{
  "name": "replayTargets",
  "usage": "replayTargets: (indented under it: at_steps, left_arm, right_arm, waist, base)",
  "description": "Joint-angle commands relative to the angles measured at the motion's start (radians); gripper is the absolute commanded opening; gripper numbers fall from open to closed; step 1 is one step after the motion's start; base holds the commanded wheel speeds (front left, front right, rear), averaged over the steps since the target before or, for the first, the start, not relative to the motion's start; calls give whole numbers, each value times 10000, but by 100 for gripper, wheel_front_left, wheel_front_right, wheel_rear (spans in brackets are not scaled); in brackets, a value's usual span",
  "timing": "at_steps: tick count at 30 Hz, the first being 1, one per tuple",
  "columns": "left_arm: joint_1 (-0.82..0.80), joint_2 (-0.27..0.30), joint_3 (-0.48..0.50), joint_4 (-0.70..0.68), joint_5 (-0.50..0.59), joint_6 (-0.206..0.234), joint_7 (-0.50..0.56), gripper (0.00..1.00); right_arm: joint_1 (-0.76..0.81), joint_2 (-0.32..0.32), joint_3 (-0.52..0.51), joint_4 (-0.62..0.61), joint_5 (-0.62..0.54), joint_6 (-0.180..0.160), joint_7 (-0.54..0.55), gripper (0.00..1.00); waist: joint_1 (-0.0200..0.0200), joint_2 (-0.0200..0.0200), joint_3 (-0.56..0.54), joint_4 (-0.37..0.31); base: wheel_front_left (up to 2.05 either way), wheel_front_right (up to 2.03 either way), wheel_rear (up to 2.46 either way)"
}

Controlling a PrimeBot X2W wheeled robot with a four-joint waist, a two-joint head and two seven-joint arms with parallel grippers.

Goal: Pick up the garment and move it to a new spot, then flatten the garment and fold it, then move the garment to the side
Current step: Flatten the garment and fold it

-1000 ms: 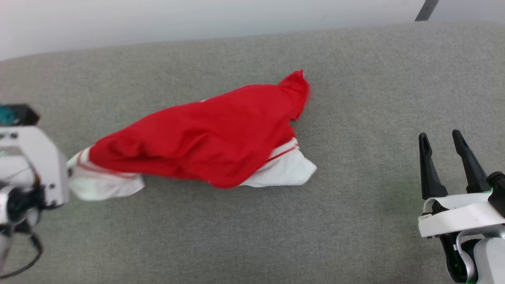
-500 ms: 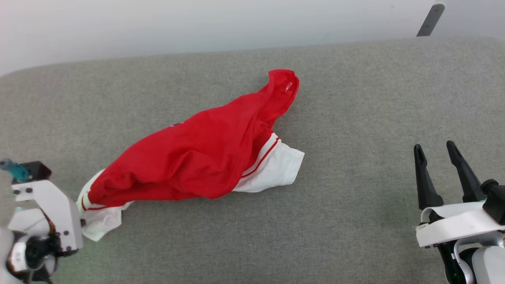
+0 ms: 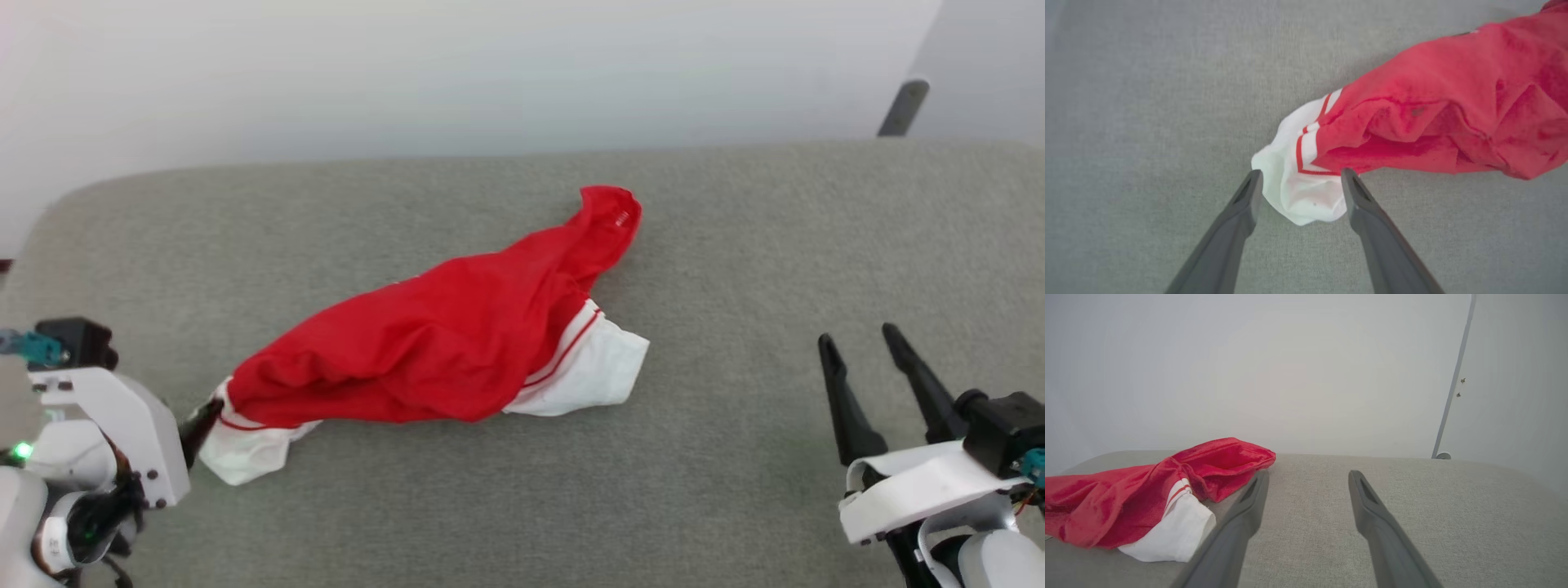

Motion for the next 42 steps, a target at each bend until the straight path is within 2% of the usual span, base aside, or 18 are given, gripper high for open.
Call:
replayTargets:
  at_steps: [1,11,15,16,18,19,21,26,31,32,42]
  left_arm:
    - [154,-42,49,-189,128,-119,-391,100]
    - [912,-484,526,-1287,1161,-336,-4142,100]
    - [1464,-809,730,-1450,1646,-214,-5947,100]
    - [1464,-809,730,-1450,1646,-214,-5947,100]
    - [1761,-982,714,-1496,1916,-147,-6726,100]
    - [2014,-1167,647,-1583,2213,-207,-7537,100]
    - [2280,-1416,669,-1580,2369,-130,-7997,100]
    - [2727,-2128,1068,-1714,2720,-91,-8372,100]
    - [3073,-3002,1797,-2188,3490,-371,-8379,100]
    - [3073,-3002,1797,-2188,3490,-371,-8379,100]
    - [3574,-4701,3126,-2486,4783,-1241,-8386,100]
  right_arm:
    - [143,-69,115,27,115,4,83,100]
    - [168,-317,928,214,755,4,1226,100]
    - [-32,-479,1230,388,1012,3,1911,100]
    - [-32,-479,1230,388,1012,3,1911,100]
    - [-120,-556,1340,484,1038,3,2201,100]
    - [-232,-630,1433,580,1091,4,2489,100]
    - [-366,-721,1530,695,1155,4,2788,100]
    - [-733,-944,1586,1022,1234,3,3400,100]
    - [-1066,-1147,1588,1397,1080,3,4124,100]
    - [-1066,-1147,1588,1397,1080,3,4124,100]
    - [-1625,-1280,1342,2269,942,3,5389,100]
  waist:
    - [0,0,-361,371]
    - [0,0,-878,1322]
    - [0,0,-974,1719]
    - [0,0,-974,1719]
    - [0,0,-991,1928]
    - [0,0,-979,2149]
    - [0,0,-955,2379]
    - [0,0,-818,2928]
    - [0,0,-609,3389]
    - [0,0,-609,3389]
    - [0,0,-217,3983]
  base:
    - [0,0,0]
    - [0,0,0]
    - [0,0,0]
    - [0,0,0]
    - [0,0,0]
    - [0,0,0]
    - [0,0,0]
    - [0,0,0]
    - [0,0,0]
    - [0,0,0]
    - [0,0,0]
